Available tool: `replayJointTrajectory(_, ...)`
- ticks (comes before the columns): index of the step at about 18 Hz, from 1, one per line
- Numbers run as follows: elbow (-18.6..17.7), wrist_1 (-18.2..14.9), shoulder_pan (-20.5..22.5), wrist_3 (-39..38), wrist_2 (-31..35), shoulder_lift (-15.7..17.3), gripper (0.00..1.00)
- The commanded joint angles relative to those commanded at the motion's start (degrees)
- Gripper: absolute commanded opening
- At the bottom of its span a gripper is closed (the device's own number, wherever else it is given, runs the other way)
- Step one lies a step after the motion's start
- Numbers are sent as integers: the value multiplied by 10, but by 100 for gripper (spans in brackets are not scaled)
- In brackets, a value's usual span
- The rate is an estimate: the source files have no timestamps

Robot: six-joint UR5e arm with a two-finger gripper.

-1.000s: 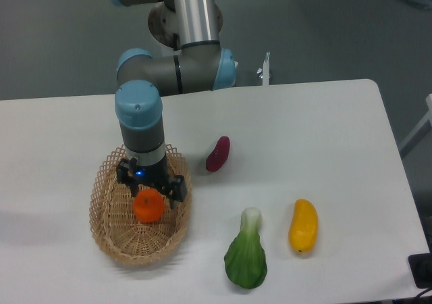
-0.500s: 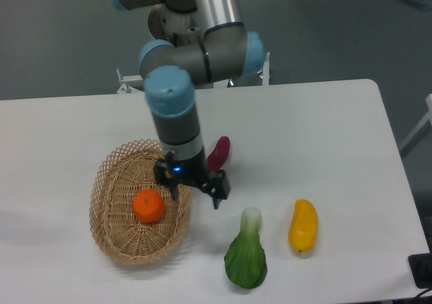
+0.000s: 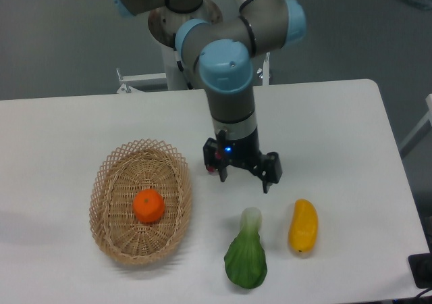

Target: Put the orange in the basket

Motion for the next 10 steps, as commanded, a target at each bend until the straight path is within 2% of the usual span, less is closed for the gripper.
replayJointTrajectory(10, 0, -7, 14, 25, 0, 1, 100)
